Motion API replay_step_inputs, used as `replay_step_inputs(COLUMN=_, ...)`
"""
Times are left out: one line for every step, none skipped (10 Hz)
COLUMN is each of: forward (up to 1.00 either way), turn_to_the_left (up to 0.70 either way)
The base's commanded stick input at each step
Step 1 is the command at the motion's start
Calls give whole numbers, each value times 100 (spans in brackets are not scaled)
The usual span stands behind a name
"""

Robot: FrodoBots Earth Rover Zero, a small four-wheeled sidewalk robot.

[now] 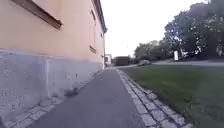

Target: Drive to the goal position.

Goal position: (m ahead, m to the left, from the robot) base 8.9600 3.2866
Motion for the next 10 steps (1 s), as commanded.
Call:
replay_step_inputs(forward=50, turn_to_the_left=0)
replay_step_inputs(forward=50, turn_to_the_left=0)
replay_step_inputs(forward=50, turn_to_the_left=0)
replay_step_inputs(forward=50, turn_to_the_left=0)
replay_step_inputs(forward=50, turn_to_the_left=0)
replay_step_inputs(forward=50, turn_to_the_left=0)
replay_step_inputs(forward=50, turn_to_the_left=0)
replay_step_inputs(forward=50, turn_to_the_left=0)
replay_step_inputs(forward=50, turn_to_the_left=0)
replay_step_inputs(forward=50, turn_to_the_left=0)
